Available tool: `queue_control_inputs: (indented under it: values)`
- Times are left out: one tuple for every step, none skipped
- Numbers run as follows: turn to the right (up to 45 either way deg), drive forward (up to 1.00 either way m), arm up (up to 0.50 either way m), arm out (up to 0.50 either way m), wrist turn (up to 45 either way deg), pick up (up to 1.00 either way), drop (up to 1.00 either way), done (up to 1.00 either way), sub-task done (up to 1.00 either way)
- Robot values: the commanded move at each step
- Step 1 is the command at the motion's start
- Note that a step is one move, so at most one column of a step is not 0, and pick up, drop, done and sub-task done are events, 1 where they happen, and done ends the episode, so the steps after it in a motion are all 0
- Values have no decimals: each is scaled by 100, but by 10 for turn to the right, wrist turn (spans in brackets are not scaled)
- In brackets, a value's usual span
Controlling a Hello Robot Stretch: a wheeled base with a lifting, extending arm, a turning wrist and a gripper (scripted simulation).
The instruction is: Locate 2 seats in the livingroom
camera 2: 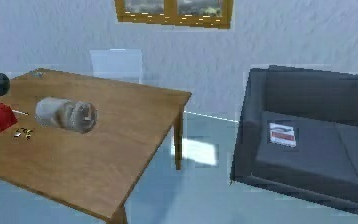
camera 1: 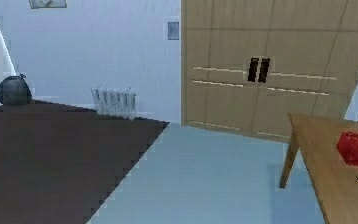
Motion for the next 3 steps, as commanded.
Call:
queue_control_inputs:
  values:
    - [210,0,0,0,0,0,0,0,0]
    - [0,100,0,0,0,0,0,0,0]
    - [0,90,0,0,0,0,0,0,0]
